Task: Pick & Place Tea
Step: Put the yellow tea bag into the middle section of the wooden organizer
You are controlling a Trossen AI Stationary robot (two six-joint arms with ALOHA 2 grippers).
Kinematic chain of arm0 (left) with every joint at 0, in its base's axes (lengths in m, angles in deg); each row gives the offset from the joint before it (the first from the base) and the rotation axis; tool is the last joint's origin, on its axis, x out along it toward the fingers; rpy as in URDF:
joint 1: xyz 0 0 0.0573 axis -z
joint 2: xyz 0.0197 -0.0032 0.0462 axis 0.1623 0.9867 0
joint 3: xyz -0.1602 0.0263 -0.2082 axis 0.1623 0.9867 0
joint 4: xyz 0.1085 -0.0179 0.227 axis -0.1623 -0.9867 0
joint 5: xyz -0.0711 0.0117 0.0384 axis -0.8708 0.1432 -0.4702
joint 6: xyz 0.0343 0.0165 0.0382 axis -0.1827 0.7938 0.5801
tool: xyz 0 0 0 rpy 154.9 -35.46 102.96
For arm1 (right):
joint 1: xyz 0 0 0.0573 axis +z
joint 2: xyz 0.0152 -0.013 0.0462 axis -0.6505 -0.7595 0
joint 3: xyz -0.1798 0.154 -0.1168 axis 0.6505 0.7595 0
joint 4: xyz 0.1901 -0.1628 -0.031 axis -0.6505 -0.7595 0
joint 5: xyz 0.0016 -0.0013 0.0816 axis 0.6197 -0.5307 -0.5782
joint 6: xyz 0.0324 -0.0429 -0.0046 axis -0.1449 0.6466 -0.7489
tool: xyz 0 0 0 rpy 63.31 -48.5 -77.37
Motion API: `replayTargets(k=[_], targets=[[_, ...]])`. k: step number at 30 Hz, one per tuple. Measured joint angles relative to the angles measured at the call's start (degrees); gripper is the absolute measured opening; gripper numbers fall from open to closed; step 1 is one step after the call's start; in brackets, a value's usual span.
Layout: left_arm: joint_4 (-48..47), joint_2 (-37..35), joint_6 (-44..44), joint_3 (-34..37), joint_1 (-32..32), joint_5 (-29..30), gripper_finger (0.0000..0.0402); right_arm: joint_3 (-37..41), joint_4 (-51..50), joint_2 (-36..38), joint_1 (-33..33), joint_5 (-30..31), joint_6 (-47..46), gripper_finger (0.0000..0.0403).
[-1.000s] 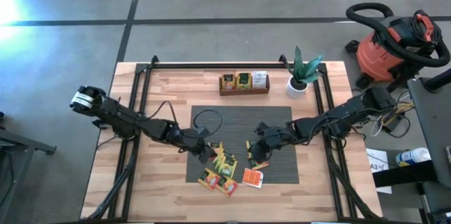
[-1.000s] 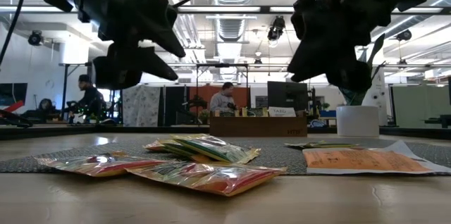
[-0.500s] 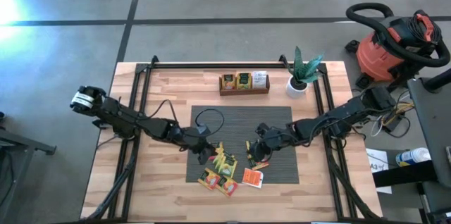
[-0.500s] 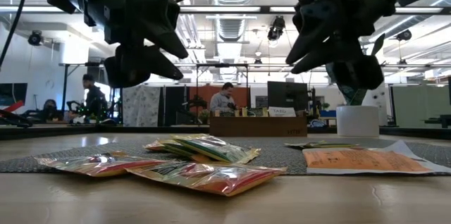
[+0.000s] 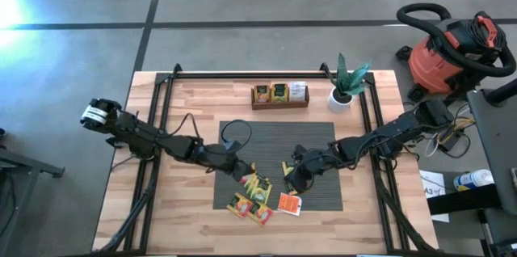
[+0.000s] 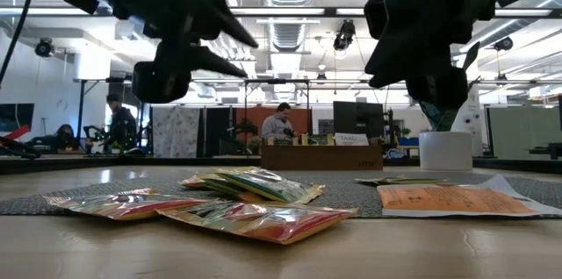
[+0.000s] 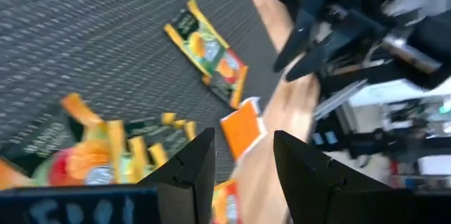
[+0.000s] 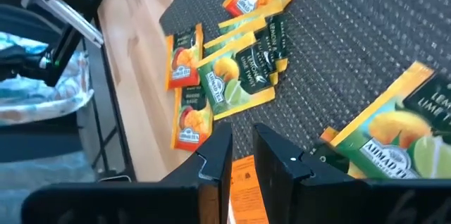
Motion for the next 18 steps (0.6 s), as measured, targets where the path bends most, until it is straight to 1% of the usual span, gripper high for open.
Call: replayTargets(k=[4, 10, 18], targets=[[2.9, 0.0, -2.7, 0.0, 1.5, 0.7, 0.0138, 0.0, 0.0, 0.0, 0.0, 0.1, 3.1, 0.0057], [3.1, 0.0, -5.8, -1.0, 5.1, 4.6, 0.0138, 0.0, 0.0, 0.0, 0.0, 0.1, 5.9, 0.0057], [3.0, 0.0, -7.0, -1.1, 7.6, 5.0, 0.0138, 0.0, 1.5, -0.3, -0.1, 0.4, 8.2, 0.0057]])
